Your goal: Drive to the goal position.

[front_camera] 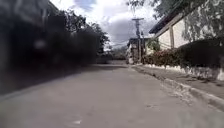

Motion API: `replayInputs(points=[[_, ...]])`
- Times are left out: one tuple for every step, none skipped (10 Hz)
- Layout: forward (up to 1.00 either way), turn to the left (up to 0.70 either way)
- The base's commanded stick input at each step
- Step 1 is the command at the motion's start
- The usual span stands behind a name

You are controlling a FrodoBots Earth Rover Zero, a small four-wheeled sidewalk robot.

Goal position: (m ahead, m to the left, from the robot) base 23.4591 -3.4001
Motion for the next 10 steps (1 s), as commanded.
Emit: replayInputs(points=[[1.00,0.00],[1.00,0.00],[1.00,0.00],[1.00,0.00],[1.00,0.00],[1.00,0.00],[1.00,0.00],[1.00,0.00],[1.00,0.00],[1.00,0.00]])
